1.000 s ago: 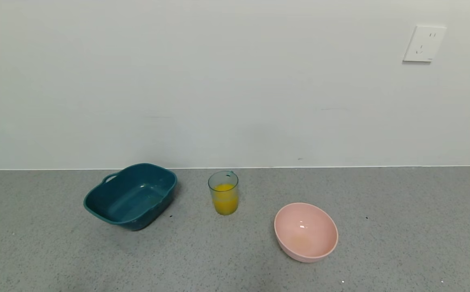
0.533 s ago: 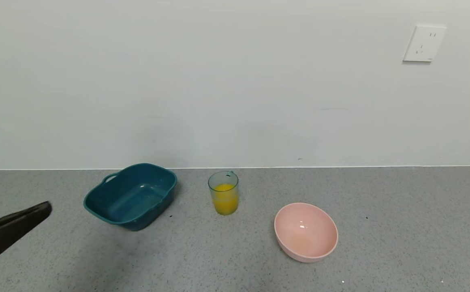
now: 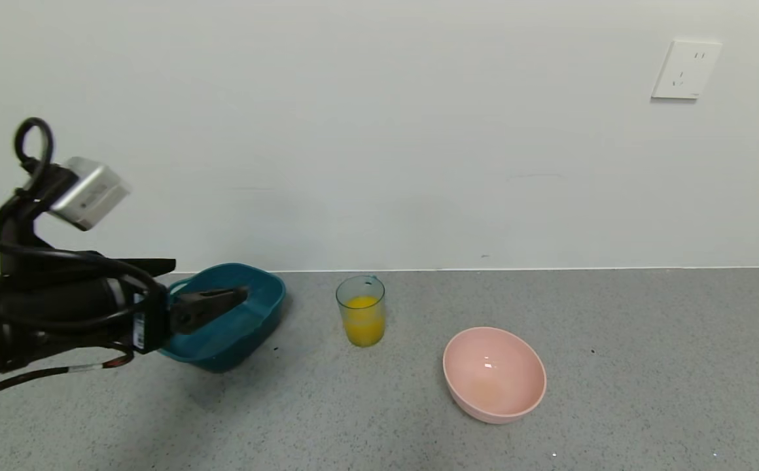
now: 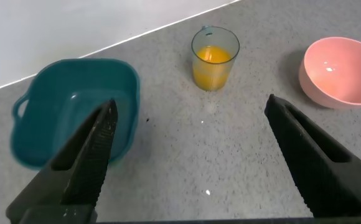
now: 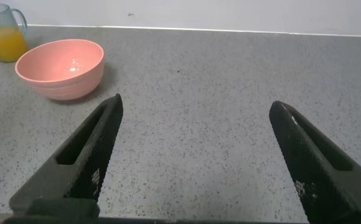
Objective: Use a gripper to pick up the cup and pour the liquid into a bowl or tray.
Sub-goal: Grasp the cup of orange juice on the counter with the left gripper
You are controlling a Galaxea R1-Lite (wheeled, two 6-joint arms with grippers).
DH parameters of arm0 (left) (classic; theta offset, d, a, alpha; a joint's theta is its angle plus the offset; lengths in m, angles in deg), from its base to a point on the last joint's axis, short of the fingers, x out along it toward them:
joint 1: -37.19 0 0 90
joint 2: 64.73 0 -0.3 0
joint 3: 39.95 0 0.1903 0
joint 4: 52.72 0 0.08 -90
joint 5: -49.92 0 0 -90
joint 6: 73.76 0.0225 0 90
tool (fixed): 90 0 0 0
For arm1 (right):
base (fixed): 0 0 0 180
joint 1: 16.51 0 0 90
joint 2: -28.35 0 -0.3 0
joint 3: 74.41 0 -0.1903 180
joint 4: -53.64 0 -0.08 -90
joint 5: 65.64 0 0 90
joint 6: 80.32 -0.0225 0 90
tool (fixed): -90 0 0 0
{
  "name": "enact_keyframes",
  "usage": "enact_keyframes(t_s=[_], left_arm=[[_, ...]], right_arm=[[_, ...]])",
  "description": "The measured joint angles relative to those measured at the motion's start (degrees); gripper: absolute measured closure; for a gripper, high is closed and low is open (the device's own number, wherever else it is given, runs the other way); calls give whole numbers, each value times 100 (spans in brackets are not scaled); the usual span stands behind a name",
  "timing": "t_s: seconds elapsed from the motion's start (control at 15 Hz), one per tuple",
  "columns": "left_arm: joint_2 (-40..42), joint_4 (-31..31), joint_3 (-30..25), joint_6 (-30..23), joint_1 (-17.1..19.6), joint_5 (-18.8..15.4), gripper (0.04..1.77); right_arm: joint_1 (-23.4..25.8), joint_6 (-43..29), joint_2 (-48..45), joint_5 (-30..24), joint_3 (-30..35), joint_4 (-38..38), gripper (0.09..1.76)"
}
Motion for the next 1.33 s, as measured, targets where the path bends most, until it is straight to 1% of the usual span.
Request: enact_keyframes(t_s=[0.33, 0.47, 0.6, 0.73, 0.87, 0.93, 1.13, 1.33], left_arm=[[-1224, 614, -150, 2, -507, 82, 9], [-1632, 962, -235, 0, -670, 184, 9], [-2039, 1493, -329, -2, -807, 355, 9], [-2465, 2020, -417, -41, -909, 422, 9], [-2886, 2497, -497, -82, -968, 551, 9], [-3112, 2847, -541, -134, -981, 617, 9], [-3719, 3939, -751, -291, -1051, 670, 9], [-4218, 4451, -902, -302, -1154, 688, 9]], right_arm=[[0, -5, 2, 0, 0, 0, 14], [0, 0, 0, 0, 0, 0, 14], [0, 0, 0, 0, 0, 0, 14], [0, -2, 0, -2, 0, 0, 14], [0, 0, 0, 0, 0, 0, 14], [0, -2, 0, 0, 0, 0, 14], [2, -2, 0, 2, 0, 0, 14], [0, -5, 0, -2, 0, 0, 14]])
